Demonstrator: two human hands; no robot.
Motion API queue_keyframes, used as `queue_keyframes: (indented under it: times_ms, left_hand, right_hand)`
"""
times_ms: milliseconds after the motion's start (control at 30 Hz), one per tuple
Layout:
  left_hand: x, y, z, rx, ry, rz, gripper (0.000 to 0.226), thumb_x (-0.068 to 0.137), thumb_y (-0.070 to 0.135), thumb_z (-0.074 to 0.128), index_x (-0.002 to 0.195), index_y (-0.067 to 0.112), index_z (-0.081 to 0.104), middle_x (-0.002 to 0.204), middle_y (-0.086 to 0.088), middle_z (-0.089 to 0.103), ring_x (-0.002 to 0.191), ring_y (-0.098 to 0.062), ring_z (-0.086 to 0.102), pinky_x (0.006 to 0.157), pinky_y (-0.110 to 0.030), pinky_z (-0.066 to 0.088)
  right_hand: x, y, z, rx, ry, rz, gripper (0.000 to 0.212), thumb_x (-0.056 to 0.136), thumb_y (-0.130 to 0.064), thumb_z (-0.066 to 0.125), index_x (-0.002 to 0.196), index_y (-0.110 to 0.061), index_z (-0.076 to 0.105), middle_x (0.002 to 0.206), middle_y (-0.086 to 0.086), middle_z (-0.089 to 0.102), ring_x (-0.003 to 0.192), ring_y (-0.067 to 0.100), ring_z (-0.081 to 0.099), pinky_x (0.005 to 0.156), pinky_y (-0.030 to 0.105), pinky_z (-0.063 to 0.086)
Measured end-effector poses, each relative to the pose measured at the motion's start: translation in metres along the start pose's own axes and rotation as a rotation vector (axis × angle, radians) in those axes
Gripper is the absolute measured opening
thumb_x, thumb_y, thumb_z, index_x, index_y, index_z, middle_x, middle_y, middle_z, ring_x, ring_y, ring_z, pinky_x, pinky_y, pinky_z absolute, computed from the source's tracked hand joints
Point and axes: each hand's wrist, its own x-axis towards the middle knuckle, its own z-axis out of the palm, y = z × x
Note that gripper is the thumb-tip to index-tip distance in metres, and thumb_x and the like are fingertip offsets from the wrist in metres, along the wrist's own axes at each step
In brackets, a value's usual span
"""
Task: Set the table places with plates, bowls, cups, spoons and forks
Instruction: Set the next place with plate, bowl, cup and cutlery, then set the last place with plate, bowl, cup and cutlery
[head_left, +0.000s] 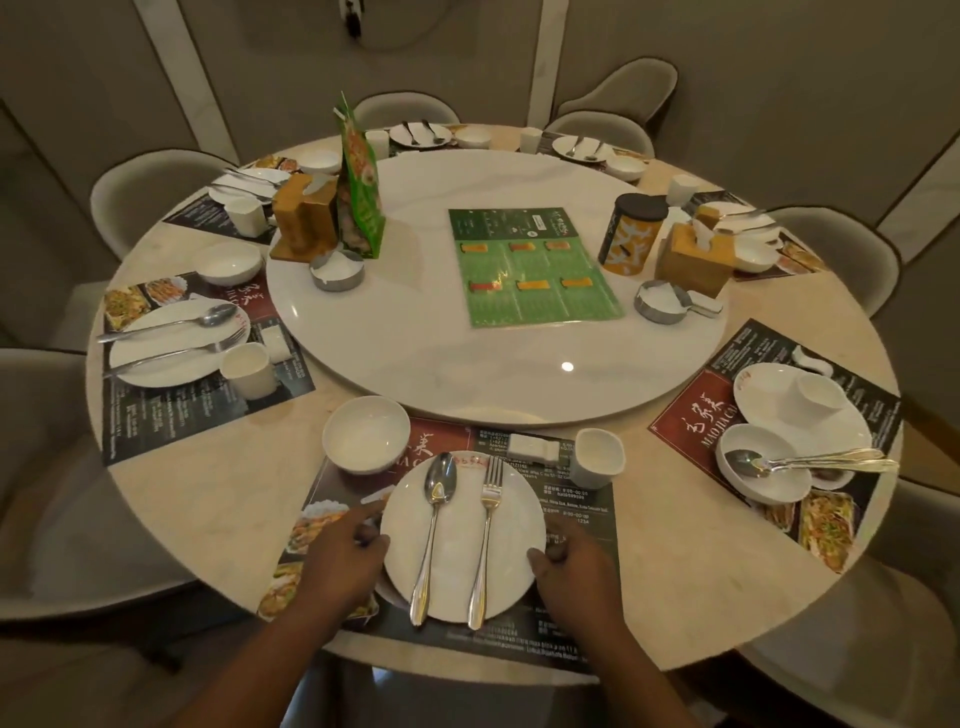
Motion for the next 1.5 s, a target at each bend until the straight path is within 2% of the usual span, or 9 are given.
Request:
queue_keyframes:
  times_ms: [233,633,800,867,1000,1100,1200,1333,1500]
  left_hand:
    - [-0.001,-0.003,0.004,-0.063,0.028,-0.027,0.042,0.089,0.014,0.061,0.12,0.041,0.064,0.091,0.009,0.068,0.086,-0.008,0.062,0.07,-0.029,0.053]
    - [-0.004,0.0,0.007,-0.023,0.036,-0.051,0.038,0.094,0.015,0.058,0.128,0.031,0.059,0.09,0.01,0.065,0.084,-0.006,0.058,0.065,-0.021,0.043]
    - [-0.012,0.008,0.003,0.037,0.112,0.001,0.012,0.091,0.024,0.062,0.1,0.022,0.068,0.086,0.002,0.067,0.081,-0.018,0.064,0.077,-0.038,0.05]
    - [-0.02,0.014,0.005,0.108,0.184,0.071,0.002,0.088,0.021,0.065,0.089,0.023,0.066,0.084,0.003,0.066,0.083,-0.022,0.064,0.078,-0.04,0.05]
    - [-0.049,0.055,0.023,0.046,0.262,0.131,0.025,0.089,0.013,0.06,0.107,0.028,0.064,0.096,-0.004,0.066,0.084,-0.023,0.06,0.08,-0.044,0.052]
    - [-0.066,0.092,0.053,0.045,0.239,0.257,0.02,0.087,0.009,0.061,0.104,0.018,0.068,0.091,-0.005,0.068,0.076,-0.021,0.06,0.073,-0.036,0.048]
    - [-0.082,0.131,0.1,0.022,0.137,0.332,0.021,0.088,0.013,0.062,0.102,0.028,0.069,0.089,0.005,0.069,0.072,-0.008,0.062,0.067,-0.03,0.048]
    - [-0.103,0.177,0.173,0.0,0.024,0.346,0.022,0.089,0.017,0.065,0.101,0.034,0.067,0.089,0.014,0.068,0.074,-0.001,0.062,0.07,-0.03,0.053]
    - [-0.141,0.235,0.275,-0.057,0.066,0.251,0.024,0.088,0.013,0.064,0.095,0.035,0.067,0.082,0.009,0.068,0.066,-0.001,0.062,0.056,-0.021,0.047]
  right_hand:
    - [0.0,0.004,0.003,0.048,-0.007,0.0,0.044,0.091,-0.023,0.066,0.133,-0.03,0.052,0.085,-0.011,0.063,0.073,0.0,0.055,0.056,0.012,0.032]
    - [-0.002,0.005,0.006,0.118,0.007,0.033,0.045,0.092,-0.026,0.065,0.135,-0.033,0.052,0.086,-0.013,0.065,0.077,0.0,0.056,0.06,0.012,0.036]
    - [-0.009,0.015,-0.014,0.159,-0.027,0.07,0.035,0.088,-0.035,0.064,0.122,-0.036,0.056,0.102,-0.015,0.066,0.091,0.005,0.063,0.089,0.03,0.054]
    - [-0.015,0.025,-0.036,0.083,-0.04,0.064,0.036,0.088,-0.031,0.063,0.123,-0.033,0.058,0.108,-0.012,0.066,0.095,0.005,0.063,0.089,0.027,0.054]
    - [-0.02,0.043,-0.099,-0.081,-0.07,0.011,0.023,0.092,-0.029,0.062,0.115,-0.03,0.065,0.098,-0.015,0.064,0.087,0.002,0.06,0.071,0.012,0.046]
    - [-0.011,0.061,-0.153,-0.191,-0.039,-0.045,0.018,0.091,-0.028,0.063,0.109,-0.029,0.068,0.096,-0.008,0.069,0.086,0.005,0.064,0.078,0.023,0.053]
    - [0.002,0.078,-0.206,-0.265,-0.038,-0.126,0.017,0.091,-0.029,0.064,0.108,-0.028,0.068,0.092,-0.009,0.068,0.082,0.005,0.064,0.078,0.024,0.054]
    - [0.025,0.108,-0.269,-0.311,-0.086,-0.245,0.019,0.092,-0.03,0.063,0.11,-0.028,0.068,0.095,-0.011,0.068,0.083,0.004,0.062,0.075,0.019,0.052]
    - [0.043,0.148,-0.366,-0.286,-0.152,-0.377,0.016,0.092,-0.031,0.063,0.107,-0.032,0.068,0.09,-0.014,0.067,0.081,0.002,0.062,0.063,0.013,0.046]
